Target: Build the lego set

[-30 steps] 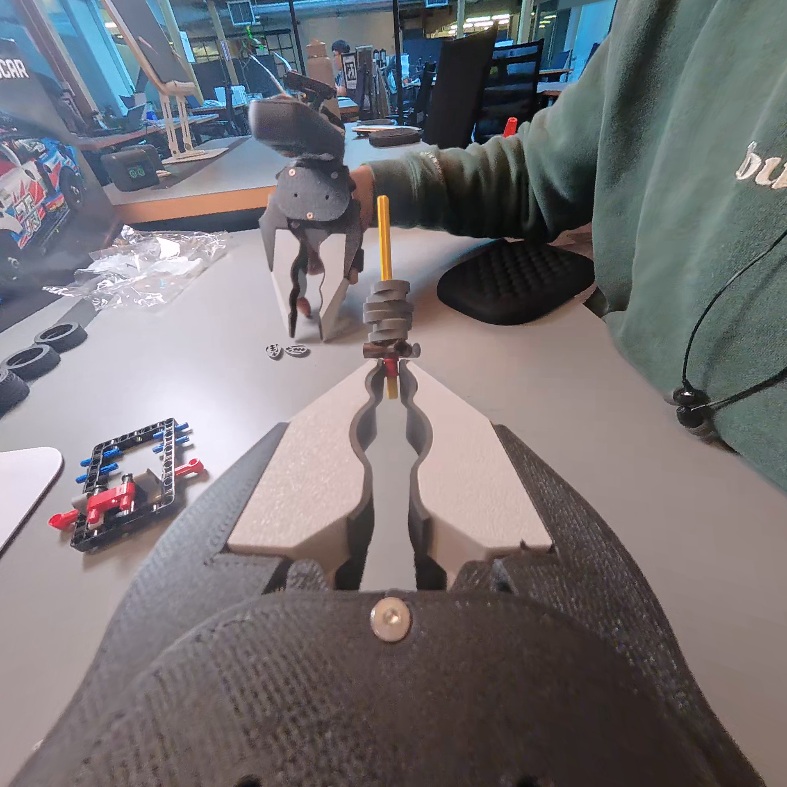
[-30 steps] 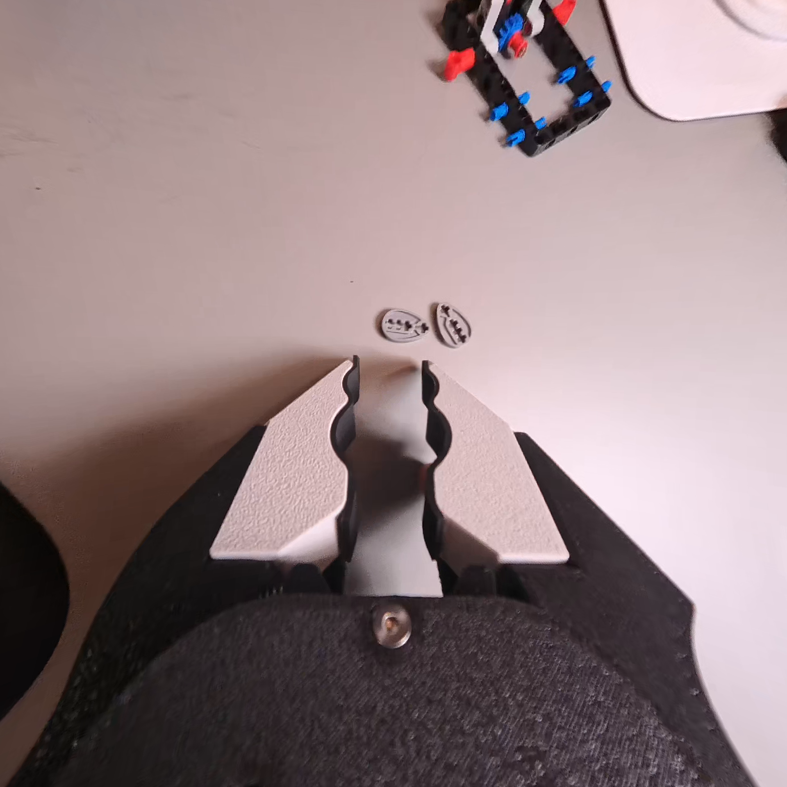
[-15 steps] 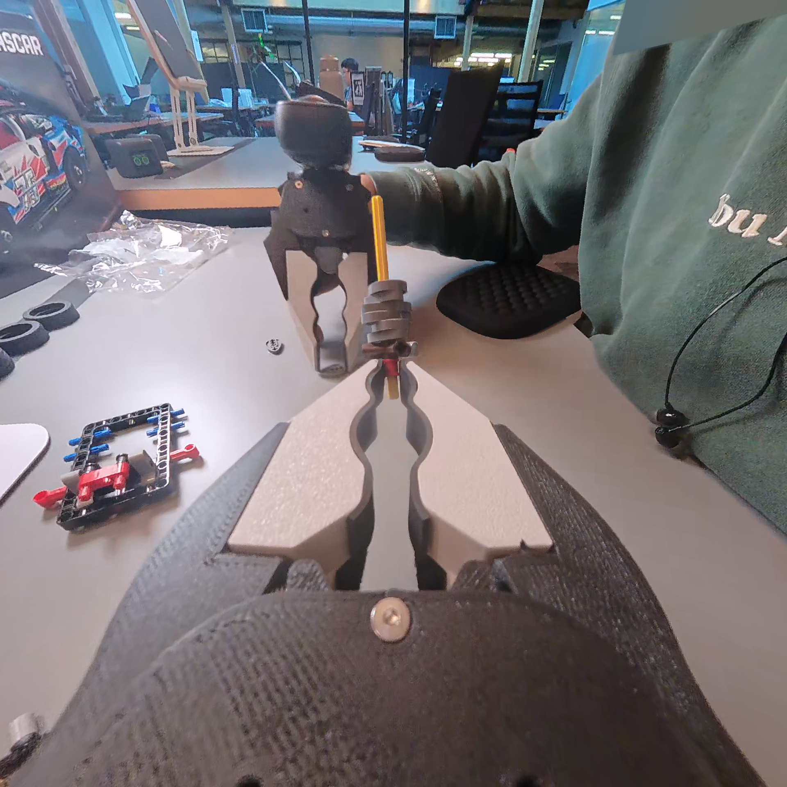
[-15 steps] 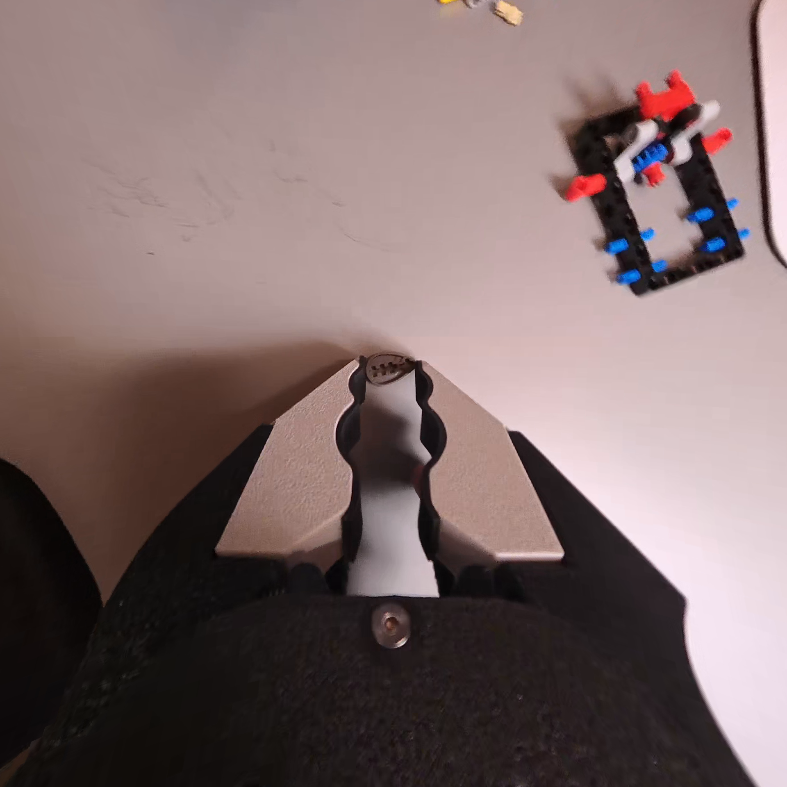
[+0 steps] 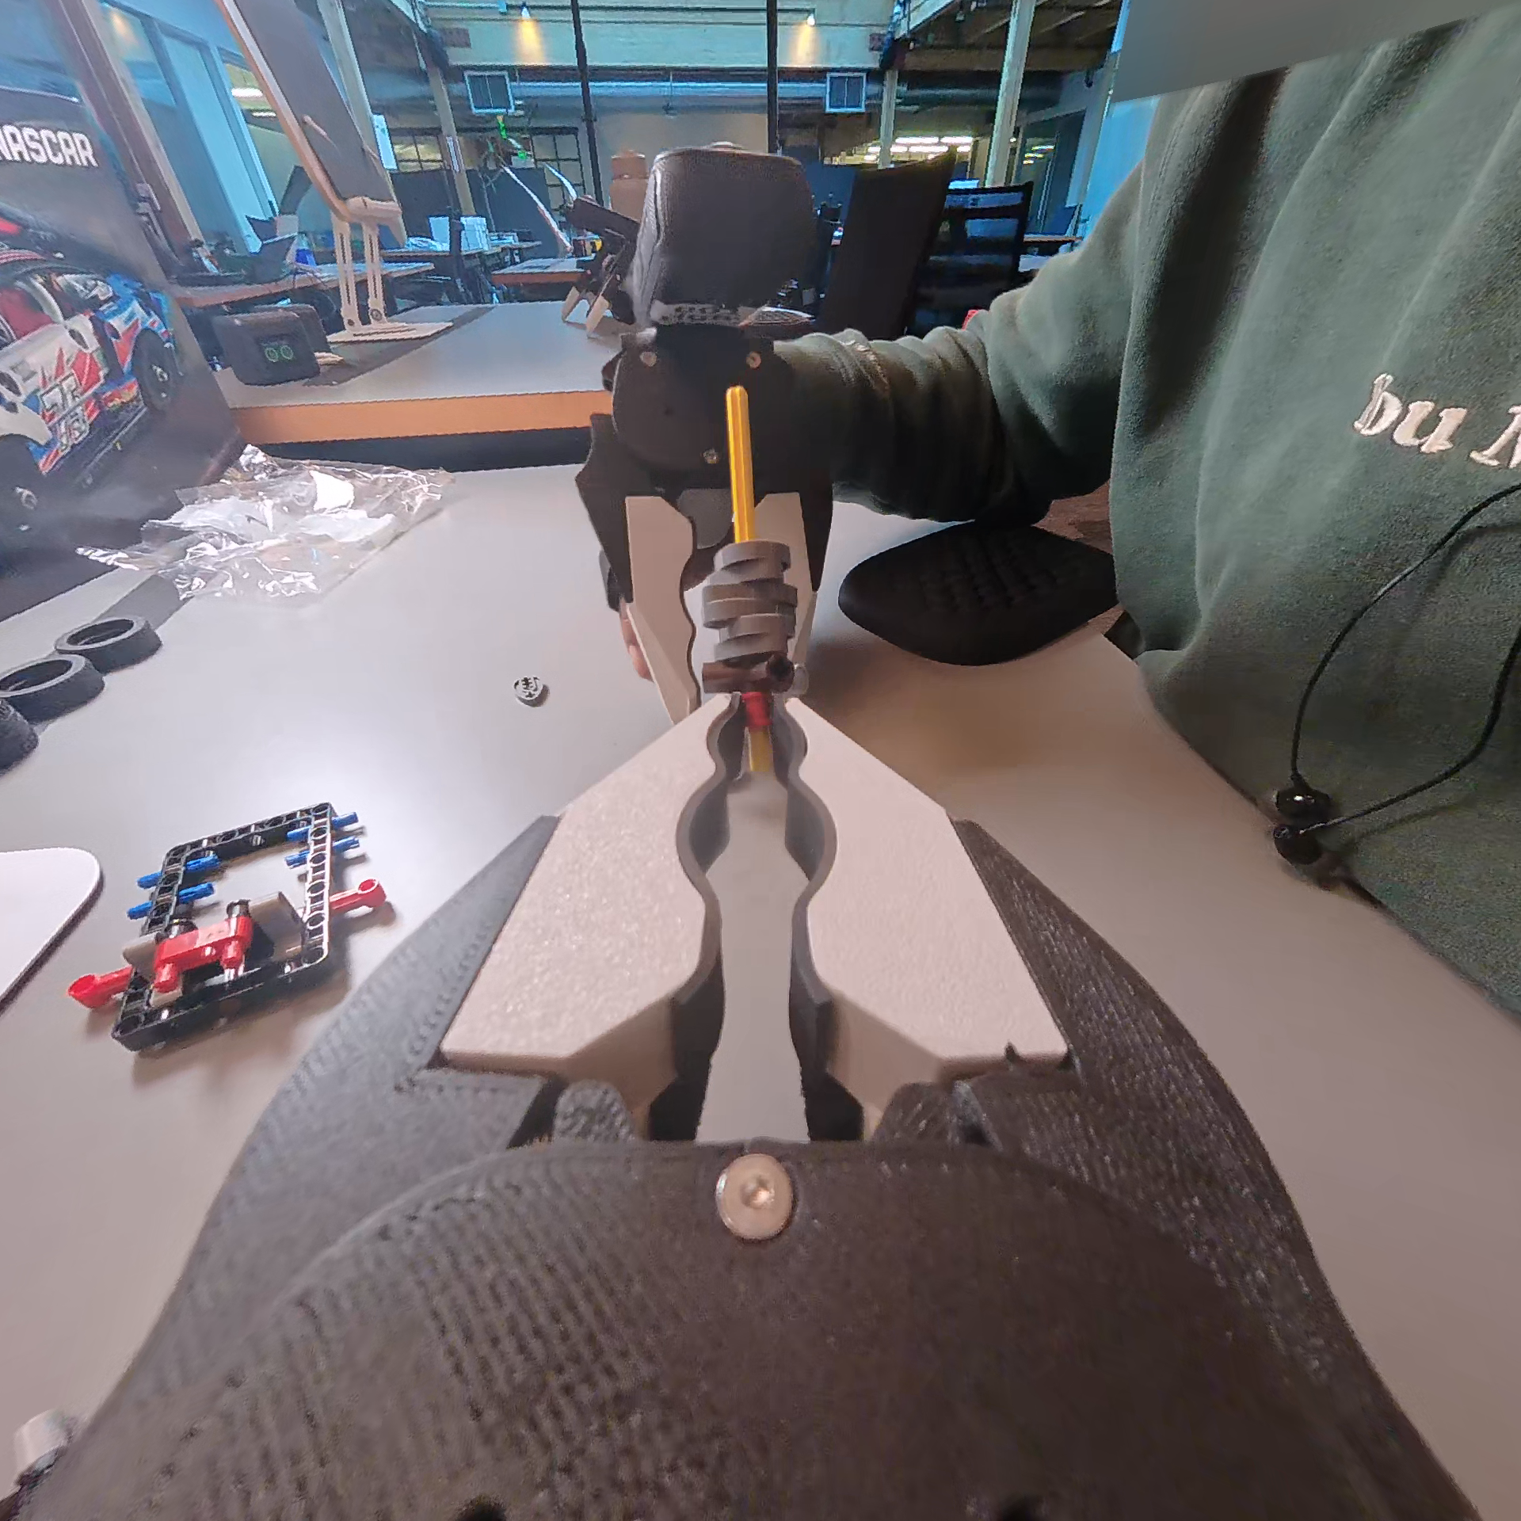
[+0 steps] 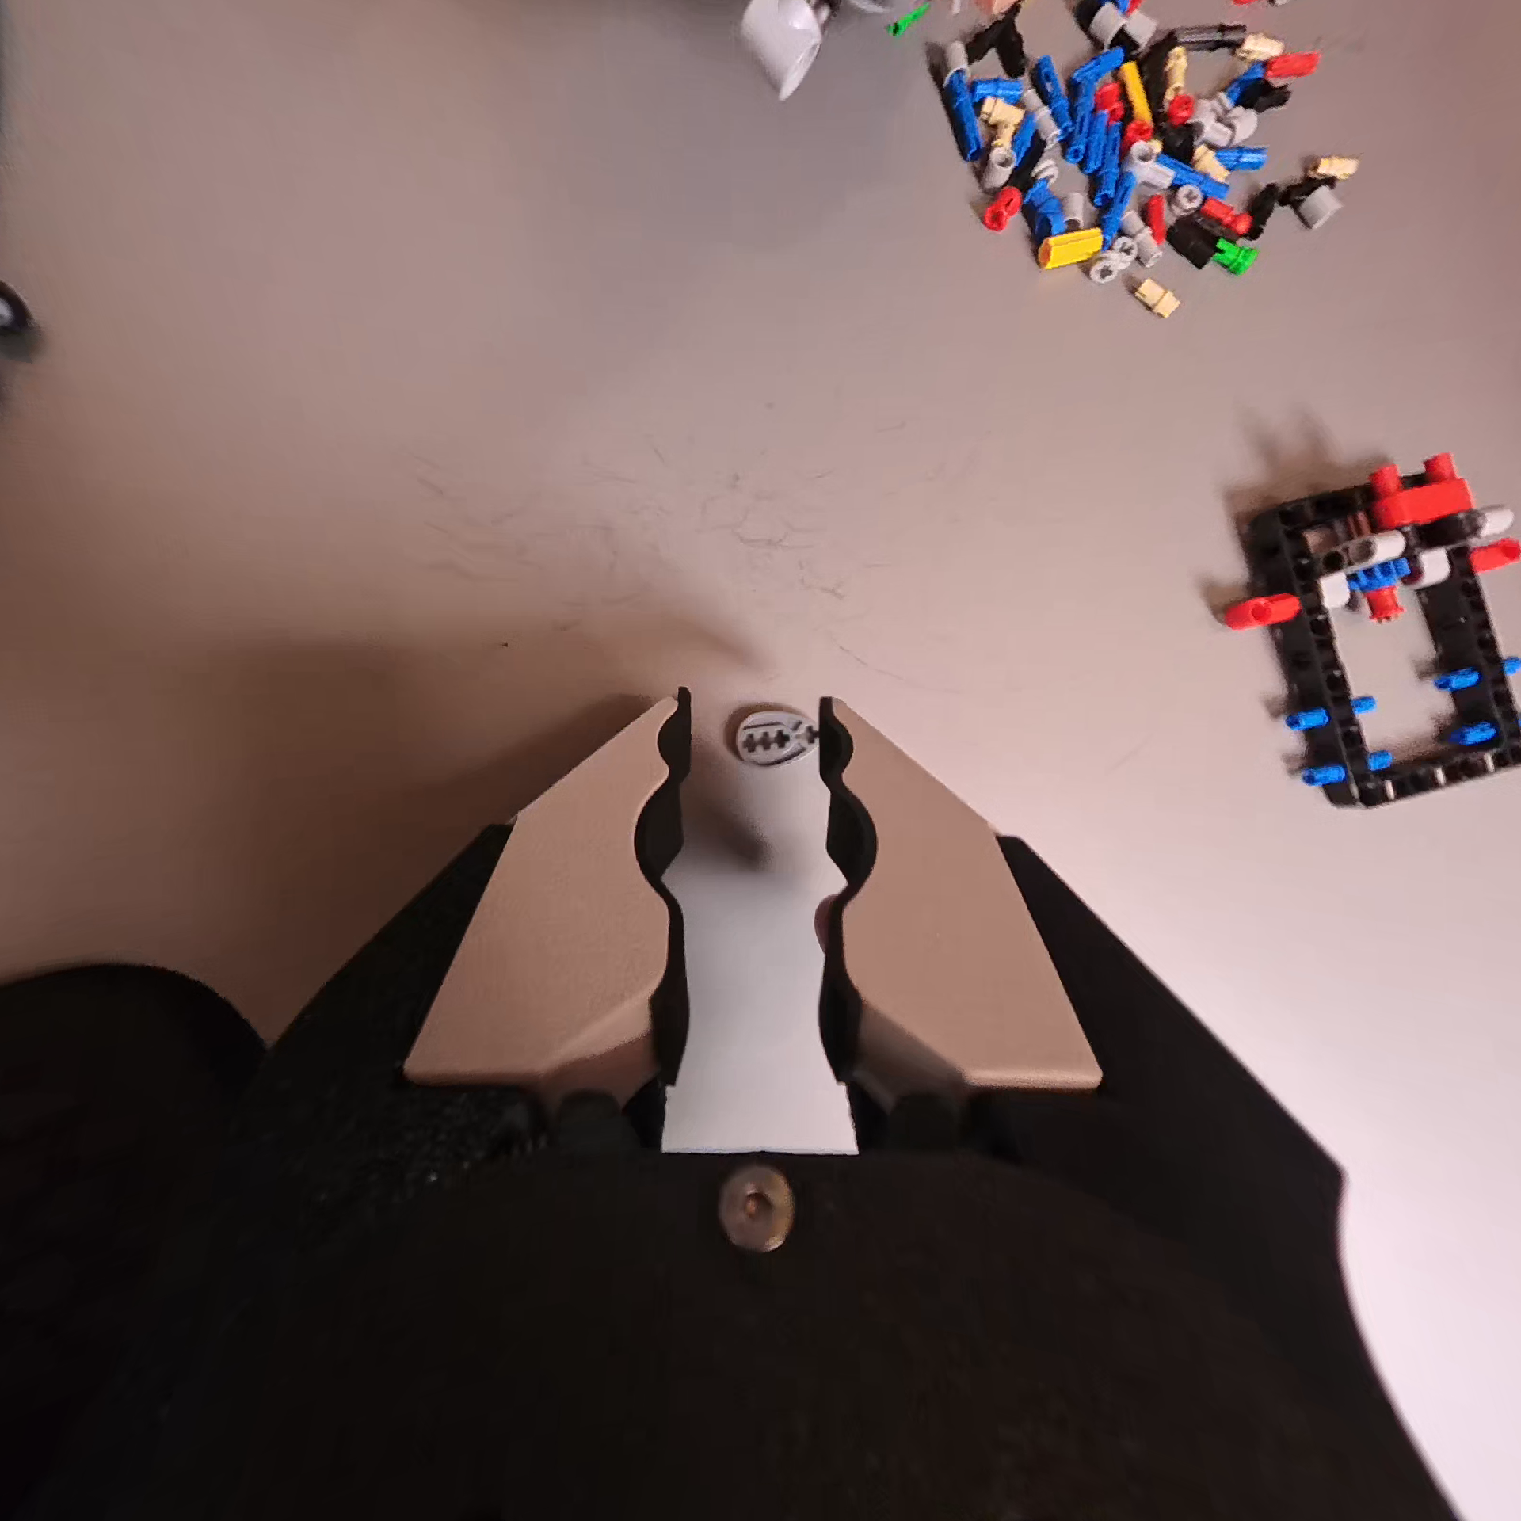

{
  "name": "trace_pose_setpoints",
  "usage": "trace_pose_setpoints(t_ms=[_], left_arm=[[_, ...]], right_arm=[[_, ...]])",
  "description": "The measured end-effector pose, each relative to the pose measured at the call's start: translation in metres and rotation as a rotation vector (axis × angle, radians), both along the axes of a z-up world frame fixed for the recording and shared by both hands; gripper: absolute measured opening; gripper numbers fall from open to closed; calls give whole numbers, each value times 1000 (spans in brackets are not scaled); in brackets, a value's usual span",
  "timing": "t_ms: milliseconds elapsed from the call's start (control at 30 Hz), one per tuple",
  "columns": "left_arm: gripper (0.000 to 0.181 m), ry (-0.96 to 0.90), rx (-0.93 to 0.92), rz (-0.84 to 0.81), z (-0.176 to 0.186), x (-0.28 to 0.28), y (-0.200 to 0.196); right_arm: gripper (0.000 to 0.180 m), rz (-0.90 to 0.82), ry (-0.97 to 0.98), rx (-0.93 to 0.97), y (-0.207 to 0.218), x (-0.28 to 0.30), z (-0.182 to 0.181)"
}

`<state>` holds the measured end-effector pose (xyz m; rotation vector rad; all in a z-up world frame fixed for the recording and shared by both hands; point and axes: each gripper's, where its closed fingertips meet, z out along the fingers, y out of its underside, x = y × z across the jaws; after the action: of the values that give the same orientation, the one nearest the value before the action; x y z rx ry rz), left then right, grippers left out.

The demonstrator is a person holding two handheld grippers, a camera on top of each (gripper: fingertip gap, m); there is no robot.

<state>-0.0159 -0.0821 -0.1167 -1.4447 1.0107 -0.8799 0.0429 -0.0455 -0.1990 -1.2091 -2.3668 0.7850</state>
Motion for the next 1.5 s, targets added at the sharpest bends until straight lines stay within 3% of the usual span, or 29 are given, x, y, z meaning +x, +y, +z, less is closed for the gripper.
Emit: trace_pose_setpoints(t_ms=[33, 267, 767, 1133, 1267, 1400, 1500], left_arm=[[5, -2, -2, 3, 0, 0, 1], [4, -8, -23, 37, -3, -5, 7], [5, -8, -22, 69, -1, -13, 11], [5, -12, -30, 78, -1, -20, 12], [5, -10, -37, 74, -4, -19, 12], [5, -23, -35, 54, -2, -16, 9], [5, -62, -3, 22, 8, -13, 3]], right_arm=[[29, -23, 1, -11, 0, 2, 1], [32, -167, -77, -39, 0, 15, -9], [32, -114, -167, -11, 7, -16, -15], [14, 190, -260, -47, -41, 17, -18], [17, 90, -225, -44, -27, 26, -12], [29, -176, -149, -92, -10, 9, -8], [37, -227, -126, -89, -11, 4, -16]])
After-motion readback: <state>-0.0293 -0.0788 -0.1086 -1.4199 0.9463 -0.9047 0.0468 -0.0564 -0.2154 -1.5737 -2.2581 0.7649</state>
